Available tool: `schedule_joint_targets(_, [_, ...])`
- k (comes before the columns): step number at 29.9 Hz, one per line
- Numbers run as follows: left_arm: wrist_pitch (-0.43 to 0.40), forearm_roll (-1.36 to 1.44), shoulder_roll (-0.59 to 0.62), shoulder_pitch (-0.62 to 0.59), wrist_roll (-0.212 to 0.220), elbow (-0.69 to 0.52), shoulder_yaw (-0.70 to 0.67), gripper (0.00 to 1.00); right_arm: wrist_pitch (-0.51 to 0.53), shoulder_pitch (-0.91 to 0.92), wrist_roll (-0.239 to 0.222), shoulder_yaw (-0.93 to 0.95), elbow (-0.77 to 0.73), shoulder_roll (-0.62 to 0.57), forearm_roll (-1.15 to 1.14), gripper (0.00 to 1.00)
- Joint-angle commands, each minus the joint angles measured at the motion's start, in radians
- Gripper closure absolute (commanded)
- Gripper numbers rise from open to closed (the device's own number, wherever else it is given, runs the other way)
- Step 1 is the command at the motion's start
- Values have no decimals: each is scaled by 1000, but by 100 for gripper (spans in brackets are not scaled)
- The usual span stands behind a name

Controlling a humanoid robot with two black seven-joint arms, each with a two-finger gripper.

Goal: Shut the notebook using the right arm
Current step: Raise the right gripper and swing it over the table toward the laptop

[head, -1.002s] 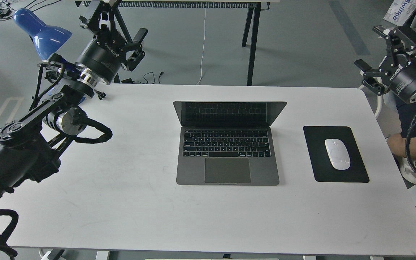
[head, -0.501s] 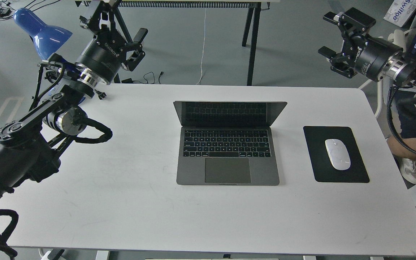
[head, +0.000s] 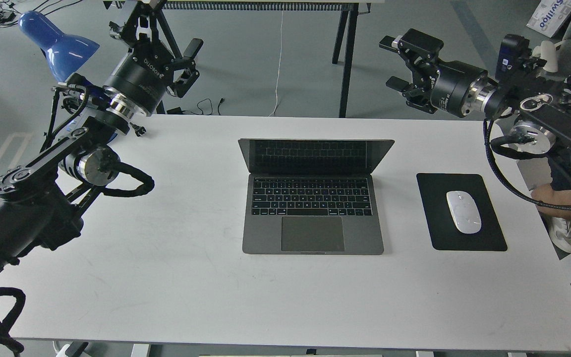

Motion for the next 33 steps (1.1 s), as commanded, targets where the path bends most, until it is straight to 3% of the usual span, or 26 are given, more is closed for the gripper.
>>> schedule_joint_targets(1, [0,0,0,0,0,0,0,0,0,0,-1,-34,0,9,-2,0])
schedule_joint_targets(17, [0,1,0,0,0,0,0,0,-16,-8,-2,-68,-23,57,-5,0])
schedule_joint_targets(33, [0,0,0,0,0,0,0,0,-14,113,-2,-275,-27,72,-18,0])
